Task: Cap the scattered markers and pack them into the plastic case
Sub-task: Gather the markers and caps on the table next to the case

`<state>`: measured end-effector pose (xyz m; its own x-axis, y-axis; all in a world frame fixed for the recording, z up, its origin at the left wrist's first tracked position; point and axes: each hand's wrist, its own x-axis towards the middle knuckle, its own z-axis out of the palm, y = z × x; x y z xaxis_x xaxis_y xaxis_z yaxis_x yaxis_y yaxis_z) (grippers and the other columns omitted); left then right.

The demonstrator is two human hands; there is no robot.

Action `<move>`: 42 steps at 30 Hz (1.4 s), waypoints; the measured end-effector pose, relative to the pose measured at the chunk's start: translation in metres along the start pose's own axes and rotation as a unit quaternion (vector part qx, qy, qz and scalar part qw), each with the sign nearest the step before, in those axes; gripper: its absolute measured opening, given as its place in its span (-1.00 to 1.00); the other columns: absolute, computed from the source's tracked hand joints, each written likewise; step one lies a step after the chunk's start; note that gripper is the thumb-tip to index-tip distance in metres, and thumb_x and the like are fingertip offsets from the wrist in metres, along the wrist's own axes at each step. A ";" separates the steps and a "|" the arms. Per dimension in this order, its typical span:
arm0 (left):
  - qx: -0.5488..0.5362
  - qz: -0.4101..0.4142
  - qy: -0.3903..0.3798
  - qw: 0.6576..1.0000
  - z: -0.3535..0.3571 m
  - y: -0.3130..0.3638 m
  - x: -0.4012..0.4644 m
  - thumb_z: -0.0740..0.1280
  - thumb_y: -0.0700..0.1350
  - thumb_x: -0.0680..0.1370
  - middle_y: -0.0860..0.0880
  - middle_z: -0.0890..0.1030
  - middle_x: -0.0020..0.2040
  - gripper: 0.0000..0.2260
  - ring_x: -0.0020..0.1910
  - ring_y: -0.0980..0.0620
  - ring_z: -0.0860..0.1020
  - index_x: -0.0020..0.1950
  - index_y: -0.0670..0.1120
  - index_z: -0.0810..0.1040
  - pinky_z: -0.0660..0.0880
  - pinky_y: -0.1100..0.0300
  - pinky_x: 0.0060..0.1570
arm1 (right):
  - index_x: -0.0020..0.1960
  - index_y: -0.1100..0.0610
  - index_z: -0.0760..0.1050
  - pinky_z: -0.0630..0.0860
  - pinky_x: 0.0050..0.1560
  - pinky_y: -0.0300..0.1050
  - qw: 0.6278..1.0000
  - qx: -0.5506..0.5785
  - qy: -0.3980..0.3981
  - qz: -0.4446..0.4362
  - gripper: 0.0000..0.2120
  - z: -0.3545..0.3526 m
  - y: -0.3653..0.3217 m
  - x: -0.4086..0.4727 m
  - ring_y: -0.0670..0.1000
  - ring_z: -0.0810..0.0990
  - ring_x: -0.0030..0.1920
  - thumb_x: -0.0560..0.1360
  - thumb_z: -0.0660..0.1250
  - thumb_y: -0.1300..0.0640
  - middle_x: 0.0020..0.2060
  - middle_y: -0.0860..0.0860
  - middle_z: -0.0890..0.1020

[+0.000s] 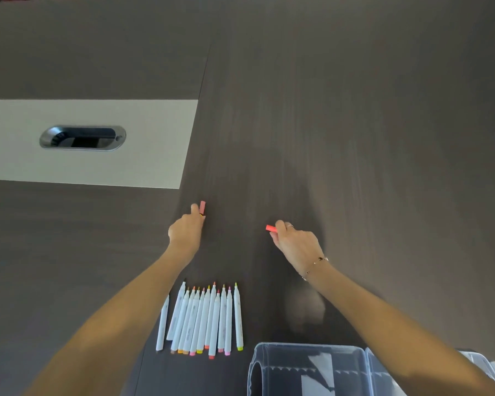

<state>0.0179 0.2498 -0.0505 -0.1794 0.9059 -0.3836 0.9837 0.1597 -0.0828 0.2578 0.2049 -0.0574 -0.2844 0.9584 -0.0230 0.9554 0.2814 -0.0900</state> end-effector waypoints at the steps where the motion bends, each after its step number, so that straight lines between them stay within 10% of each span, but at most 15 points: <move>1: 0.011 0.005 -0.002 1.000 0.002 -0.001 0.001 0.01 -0.01 0.67 -0.16 0.64 -0.04 -0.69 -0.12 -0.16 0.64 0.30 -0.18 0.27 0.50 0.08 -0.27 | -0.35 0.16 0.45 0.05 -0.66 -0.34 1.000 -0.020 0.006 -0.009 -0.67 -0.002 -0.002 0.008 -0.03 0.28 -0.76 0.25 0.57 0.02 -0.57 -0.03 0.40; 8: -0.056 -0.062 -0.067 0.994 0.008 -0.015 0.006 0.13 -0.22 0.59 -0.23 0.61 0.04 -0.82 0.02 -0.24 0.60 0.14 -0.26 0.42 0.52 0.01 -0.05 | -0.28 0.20 0.53 0.03 -0.60 -0.33 0.992 -0.071 -0.101 0.003 -0.50 0.022 -0.008 0.033 -0.03 0.35 -0.75 -0.09 0.68 0.06 -0.56 0.00 0.46; 12: -0.107 -0.050 -0.012 0.993 -0.009 -0.018 0.017 0.14 -0.26 0.56 -0.31 0.59 -0.02 -0.84 -0.03 -0.31 0.57 0.09 -0.31 0.37 0.44 -0.01 -0.17 | 0.03 0.25 0.39 0.34 -0.32 -0.12 0.982 -0.021 -0.178 0.061 -0.78 0.017 -0.016 0.035 0.14 0.66 -0.15 0.47 0.33 0.15 -0.12 0.11 0.62; 16: -0.145 -0.005 0.010 0.989 -0.023 -0.004 0.037 0.18 -0.13 0.60 -0.27 0.60 -0.04 -0.75 -0.07 -0.28 0.58 0.14 -0.31 0.33 0.46 -0.03 -0.18 | 0.04 0.23 0.33 0.36 -0.18 -0.10 0.964 0.067 -0.234 0.111 -0.86 0.011 -0.025 0.038 0.20 0.61 0.02 0.54 0.19 0.18 0.01 0.16 0.61; 22: -0.047 0.042 -0.019 0.998 -0.012 0.009 0.044 0.13 -0.08 0.63 -0.25 0.58 0.02 -0.72 -0.01 -0.26 0.57 0.24 -0.25 0.31 0.43 0.02 -0.19 | 0.15 0.23 0.36 0.53 -0.09 -0.06 0.979 0.085 -0.179 0.045 -0.75 0.015 -0.044 0.026 0.16 0.64 -0.04 0.58 0.13 0.08 -0.04 0.11 0.62; 27: -0.066 0.224 0.072 0.970 0.019 -0.013 0.004 0.13 -0.05 0.62 -0.12 0.54 -0.07 -0.78 -0.15 -0.15 0.60 0.04 -0.18 0.45 0.52 0.07 -0.24 | -0.24 0.12 0.47 0.21 -0.62 -0.34 0.993 0.109 0.021 -0.050 -0.78 0.030 -0.066 0.012 -0.07 0.51 -0.63 0.33 0.46 0.02 -0.52 -0.06 0.52; 31: -0.117 0.360 0.099 0.920 0.045 -0.047 -0.028 0.25 -0.07 0.55 -0.03 0.54 -0.08 -0.86 -0.20 0.06 0.57 -0.04 -0.10 0.54 0.58 0.24 -0.27 | -0.15 0.06 0.51 0.44 -0.58 -0.33 0.981 0.135 0.031 -0.135 -0.76 0.046 -0.097 0.006 -0.11 0.55 -0.52 0.35 0.50 -0.03 -0.40 -0.07 0.56; 37: -0.270 0.278 0.064 0.920 0.061 -0.069 -0.041 0.24 -0.02 0.59 0.04 0.46 0.19 -0.78 0.15 0.21 0.32 0.16 -0.05 0.56 0.26 0.50 0.17 | -0.12 0.02 0.53 0.44 -0.53 -0.37 0.976 0.163 0.053 -0.136 -0.74 0.056 -0.114 0.005 -0.11 0.58 -0.33 0.31 0.53 -0.03 -0.30 -0.08 0.57; 42: -0.258 0.350 0.070 0.898 0.069 -0.080 -0.032 0.18 0.09 0.58 0.04 0.48 0.15 -0.71 0.16 0.17 0.36 0.15 -0.02 0.55 0.41 0.29 0.19 | -0.12 0.02 0.54 0.49 -0.36 -0.38 0.972 0.190 0.046 -0.131 -0.76 0.059 -0.110 0.014 -0.08 0.57 -0.26 0.32 0.51 -0.06 -0.23 -0.07 0.59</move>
<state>-0.0559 0.1809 -0.0947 0.4538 0.8895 -0.0532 0.7362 -0.3406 0.5848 0.1443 0.1843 -0.1063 -0.4899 0.8609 0.1373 0.7474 0.4958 -0.4423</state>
